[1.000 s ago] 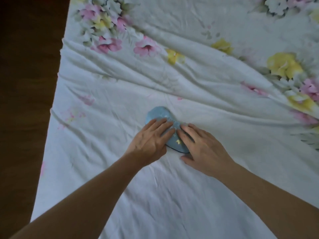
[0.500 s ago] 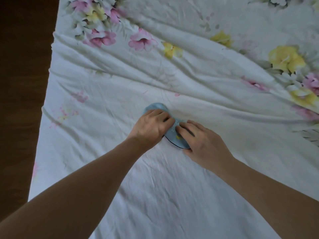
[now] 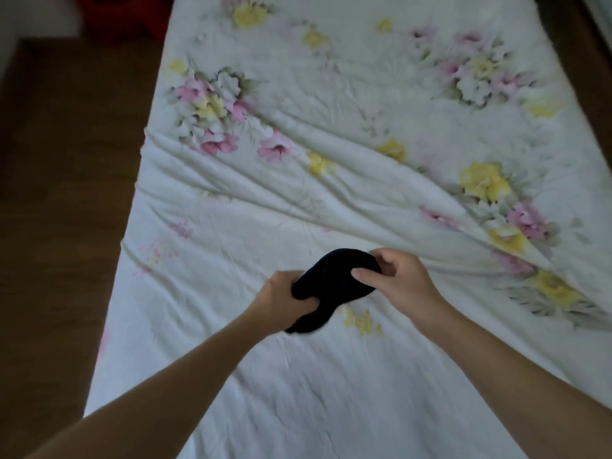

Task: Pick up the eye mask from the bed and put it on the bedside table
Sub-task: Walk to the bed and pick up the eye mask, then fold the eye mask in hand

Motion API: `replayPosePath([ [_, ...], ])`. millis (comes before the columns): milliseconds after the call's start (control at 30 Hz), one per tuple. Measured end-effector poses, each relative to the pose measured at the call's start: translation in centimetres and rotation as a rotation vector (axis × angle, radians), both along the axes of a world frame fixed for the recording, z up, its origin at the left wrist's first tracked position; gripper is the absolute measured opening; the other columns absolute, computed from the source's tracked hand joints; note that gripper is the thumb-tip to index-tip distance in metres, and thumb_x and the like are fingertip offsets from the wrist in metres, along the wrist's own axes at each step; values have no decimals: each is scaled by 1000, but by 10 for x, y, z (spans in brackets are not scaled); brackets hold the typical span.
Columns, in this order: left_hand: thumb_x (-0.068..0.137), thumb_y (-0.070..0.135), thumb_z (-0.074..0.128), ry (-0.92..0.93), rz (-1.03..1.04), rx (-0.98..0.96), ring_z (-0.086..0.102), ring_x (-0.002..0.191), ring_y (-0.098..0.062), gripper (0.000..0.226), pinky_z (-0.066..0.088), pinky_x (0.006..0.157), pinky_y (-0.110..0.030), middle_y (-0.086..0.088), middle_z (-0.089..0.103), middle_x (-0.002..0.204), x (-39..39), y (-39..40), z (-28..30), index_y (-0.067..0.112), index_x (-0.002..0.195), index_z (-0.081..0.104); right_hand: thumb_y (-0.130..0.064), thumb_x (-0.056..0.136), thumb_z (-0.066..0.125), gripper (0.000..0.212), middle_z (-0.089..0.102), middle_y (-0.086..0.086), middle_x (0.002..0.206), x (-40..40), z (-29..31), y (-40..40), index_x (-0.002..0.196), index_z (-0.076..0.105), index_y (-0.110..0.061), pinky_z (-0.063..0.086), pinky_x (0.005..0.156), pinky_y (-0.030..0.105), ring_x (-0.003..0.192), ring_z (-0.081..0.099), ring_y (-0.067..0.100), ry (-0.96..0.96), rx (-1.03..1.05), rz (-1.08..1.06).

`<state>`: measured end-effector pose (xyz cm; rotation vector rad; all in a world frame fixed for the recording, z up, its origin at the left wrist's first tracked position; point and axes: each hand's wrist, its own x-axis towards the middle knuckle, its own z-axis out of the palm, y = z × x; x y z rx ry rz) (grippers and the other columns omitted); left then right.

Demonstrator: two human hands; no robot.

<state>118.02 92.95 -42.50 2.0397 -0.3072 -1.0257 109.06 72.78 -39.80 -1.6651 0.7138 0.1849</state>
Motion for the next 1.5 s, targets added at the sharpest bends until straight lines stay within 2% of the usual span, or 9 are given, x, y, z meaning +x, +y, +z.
replayPosePath([
  [133, 75, 3, 76, 342, 225, -162, 73, 76, -17, 11, 57, 67, -23, 0, 76, 77, -38, 8, 74, 10, 84, 76, -20, 84, 78, 9, 80, 1, 93, -8, 71, 13, 93, 79, -23, 60, 70, 30, 86, 76, 17, 65, 390, -76],
  [367, 81, 10, 75, 686, 272, -372, 68, 112, -32, 35, 55, 95, -43, -17, 73, 119, -93, 14, 220, 9, 115, 71, -16, 81, 81, 18, 81, -4, 93, -21, 210, 27, 90, 79, -31, 61, 72, 28, 89, 77, 13, -19, 246, 92],
  [533, 82, 10, 76, 689, 369, -416, 69, 110, -32, 34, 56, 94, -47, -17, 73, 118, -117, 17, 295, 6, 115, 71, -19, 83, 80, 8, 81, -5, 86, -39, 294, 30, 88, 80, -26, 60, 74, 28, 85, 76, 12, -221, 27, 201],
  [733, 94, 8, 60, 618, 514, -464, 70, 106, -32, 25, 60, 84, -37, -21, 73, 116, -123, 20, 352, -2, 116, 68, 8, 78, 67, 47, 76, -21, 107, -83, 350, 41, 106, 78, -28, 55, 89, 21, 104, 70, 4, -601, -389, 459],
  [867, 98, 5, 50, 632, 526, -526, 67, 109, -37, 28, 50, 104, -51, -26, 69, 120, -127, 27, 370, -1, 119, 67, 17, 68, 77, 48, 78, -1, 113, -104, 353, 54, 105, 80, -13, 61, 88, 37, 114, 70, 15, -784, -725, 595],
  [967, 100, 5, 45, 658, 524, -570, 68, 99, -33, 30, 54, 97, -50, -25, 70, 113, -132, 36, 377, 0, 120, 67, 12, 67, 83, 46, 77, 0, 115, -111, 355, 62, 106, 79, -13, 61, 89, 38, 115, 69, 20, -851, -836, 669],
  [1067, 100, 9, 43, 705, 526, -608, 68, 98, -30, 33, 60, 84, -40, -22, 70, 113, -137, 46, 384, 2, 120, 68, 3, 73, 76, 43, 75, -3, 120, -116, 358, 67, 112, 77, -17, 60, 92, 35, 121, 66, 17, -868, -871, 704],
  [1300, 99, 40, 45, 810, 570, -774, 63, 116, -38, 54, 54, 96, -48, -28, 61, 133, -139, 63, 397, -2, 127, 62, -30, 86, 67, 37, 65, -14, 133, -126, 371, 73, 123, 68, -26, 50, 102, 30, 137, 46, 5, -750, -767, 745],
  [1500, 86, 7, 70, 637, 559, -745, 56, 123, -48, 45, 43, 107, -58, -33, 62, 127, -140, 60, 406, -4, 128, 57, -36, 89, 65, 31, 65, -14, 124, -121, 388, 77, 118, 70, -26, 46, 100, 19, 122, 58, 7, -705, -478, 390],
])
